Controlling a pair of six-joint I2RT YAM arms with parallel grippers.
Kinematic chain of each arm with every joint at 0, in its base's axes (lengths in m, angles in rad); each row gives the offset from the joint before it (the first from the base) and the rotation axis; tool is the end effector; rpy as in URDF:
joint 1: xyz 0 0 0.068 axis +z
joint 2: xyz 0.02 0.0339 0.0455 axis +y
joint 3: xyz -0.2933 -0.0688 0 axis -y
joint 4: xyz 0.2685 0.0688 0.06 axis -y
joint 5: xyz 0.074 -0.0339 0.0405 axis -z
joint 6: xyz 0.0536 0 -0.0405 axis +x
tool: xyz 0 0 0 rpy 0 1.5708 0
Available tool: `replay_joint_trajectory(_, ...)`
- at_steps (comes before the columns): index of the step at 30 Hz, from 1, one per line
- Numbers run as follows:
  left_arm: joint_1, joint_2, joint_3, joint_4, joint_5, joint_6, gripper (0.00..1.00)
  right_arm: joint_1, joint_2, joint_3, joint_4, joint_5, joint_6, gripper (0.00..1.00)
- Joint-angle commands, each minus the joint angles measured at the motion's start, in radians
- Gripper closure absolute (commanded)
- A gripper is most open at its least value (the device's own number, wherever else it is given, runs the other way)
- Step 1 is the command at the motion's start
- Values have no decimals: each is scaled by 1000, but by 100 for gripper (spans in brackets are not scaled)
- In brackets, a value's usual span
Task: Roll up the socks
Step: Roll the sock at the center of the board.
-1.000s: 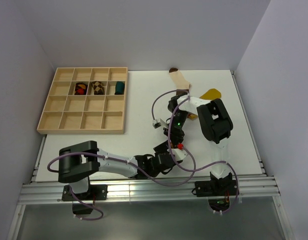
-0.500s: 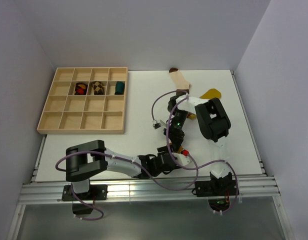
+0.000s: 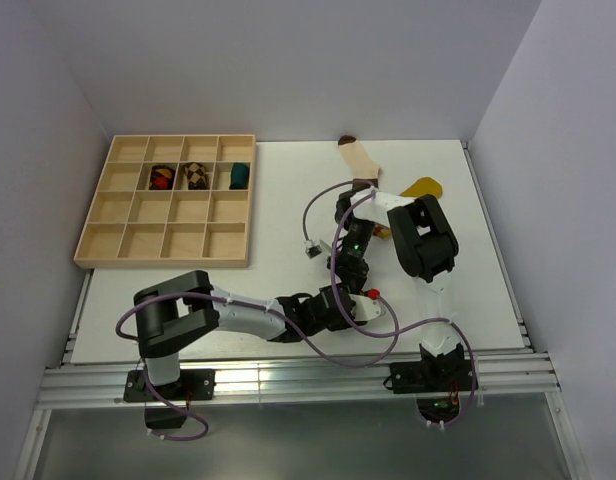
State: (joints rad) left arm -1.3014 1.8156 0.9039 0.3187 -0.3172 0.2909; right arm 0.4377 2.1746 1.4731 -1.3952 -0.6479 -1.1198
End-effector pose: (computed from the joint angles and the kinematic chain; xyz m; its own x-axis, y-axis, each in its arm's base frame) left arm 0.1243 -0.3874 0.1527 0.1004 0.6601 -0.7444 0.8541 0.3266 0.4048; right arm 0.3230 0.1869 0.1265 -0.2842 -0.9253 -0.2510 -0.7327 0.0408 0.6793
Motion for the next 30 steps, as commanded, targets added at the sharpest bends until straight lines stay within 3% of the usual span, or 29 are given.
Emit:
replay_joint_trajectory(1,10,16,52,-32,82,-1,39,-5,50,7,68,77,-23,70)
replay_joint_trajectory(20,57,129,147,-230,233,-101,45,-5,76,38,33,60,-31,71)
replay_joint_trajectory(23,63,152,171,-262,254,-108,53,-4,74,36,30,53,-31,71)
replay_joint_trajectory(30,77,189,220,-351,342,-125,82,-5,70,41,16,34,-37,69)
